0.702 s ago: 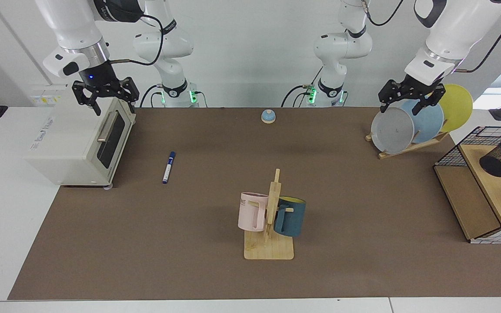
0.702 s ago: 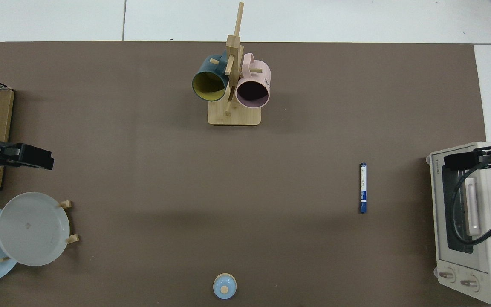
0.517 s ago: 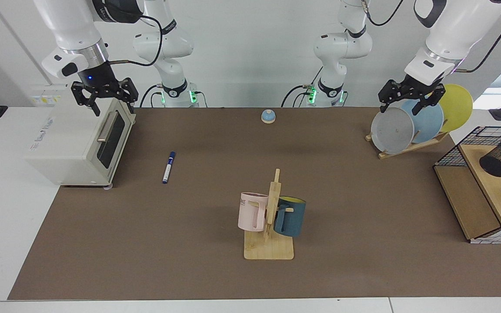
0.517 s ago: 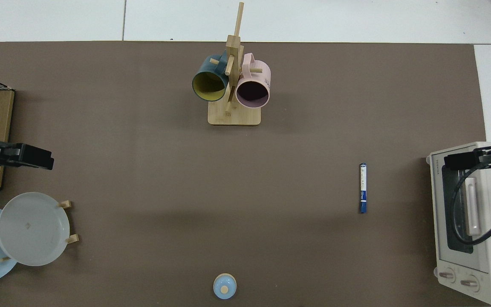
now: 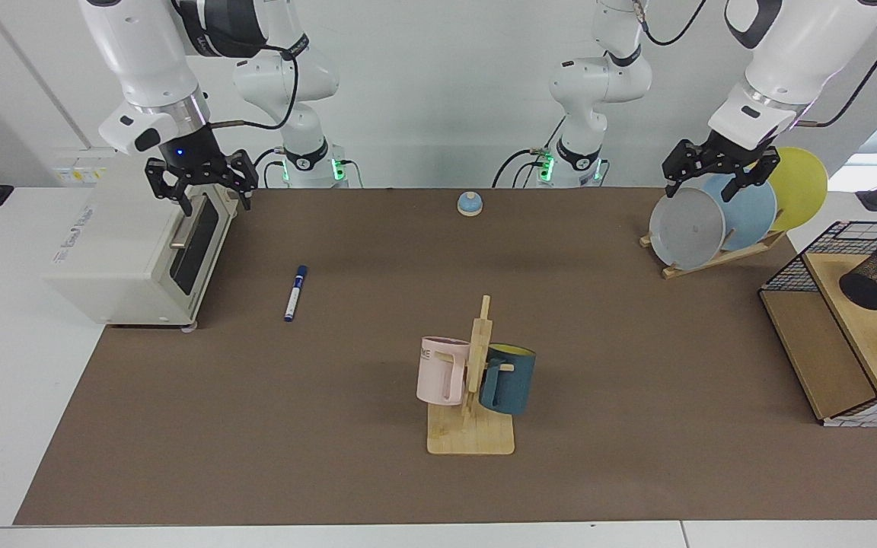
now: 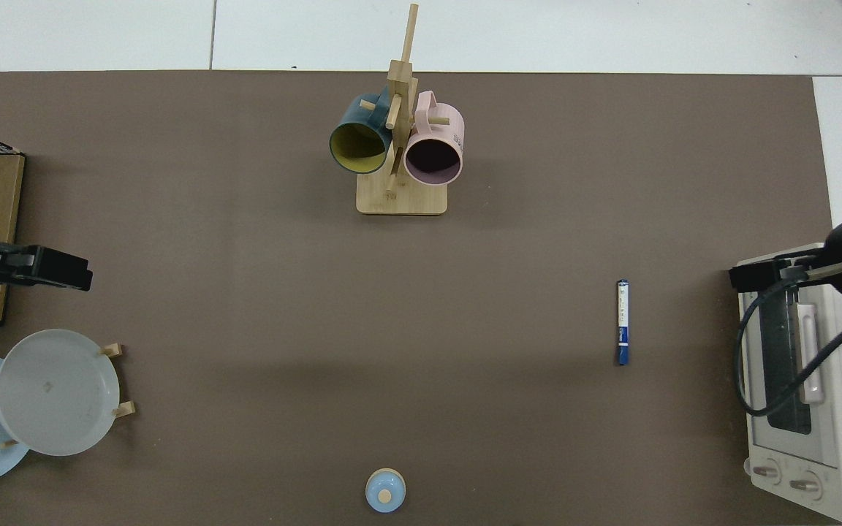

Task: Put markers into pen holder
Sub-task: 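Move the right gripper toward the blue marker on the table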

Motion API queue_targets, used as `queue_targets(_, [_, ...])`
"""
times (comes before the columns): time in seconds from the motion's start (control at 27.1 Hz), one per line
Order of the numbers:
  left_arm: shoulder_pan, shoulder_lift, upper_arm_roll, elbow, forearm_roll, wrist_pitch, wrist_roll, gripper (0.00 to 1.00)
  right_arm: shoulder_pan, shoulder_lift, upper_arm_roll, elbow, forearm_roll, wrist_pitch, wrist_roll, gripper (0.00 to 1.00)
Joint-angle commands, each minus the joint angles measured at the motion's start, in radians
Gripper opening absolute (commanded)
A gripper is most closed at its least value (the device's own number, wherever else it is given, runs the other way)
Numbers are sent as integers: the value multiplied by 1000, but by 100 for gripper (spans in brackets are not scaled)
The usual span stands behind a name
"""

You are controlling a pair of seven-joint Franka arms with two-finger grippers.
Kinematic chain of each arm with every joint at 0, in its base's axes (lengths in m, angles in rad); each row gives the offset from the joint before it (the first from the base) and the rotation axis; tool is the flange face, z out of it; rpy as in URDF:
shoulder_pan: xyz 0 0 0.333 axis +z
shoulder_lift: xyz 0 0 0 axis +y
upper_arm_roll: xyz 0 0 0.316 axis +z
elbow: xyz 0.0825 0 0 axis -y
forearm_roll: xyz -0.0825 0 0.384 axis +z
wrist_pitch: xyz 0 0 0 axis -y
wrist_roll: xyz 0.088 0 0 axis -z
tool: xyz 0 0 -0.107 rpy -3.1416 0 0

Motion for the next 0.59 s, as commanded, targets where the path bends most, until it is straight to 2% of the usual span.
queue_targets(0.0, [0,-19,2,-15,4,0,-5,100,6,27,1,-38,-3,62,25,100])
queue_targets(0.22, [0,-19,2,-16,2,0,-5,100,15,84,1,-106,-5,139,66,100])
queue_targets(0.37, [0,-19,2,-16,4,0,-5,100,29,121,2,-195,-3,257,103,100])
queue_targets(0.55, [0,-19,2,-16,2,0,-5,100,59,199,2,-219,-3,337,139,100])
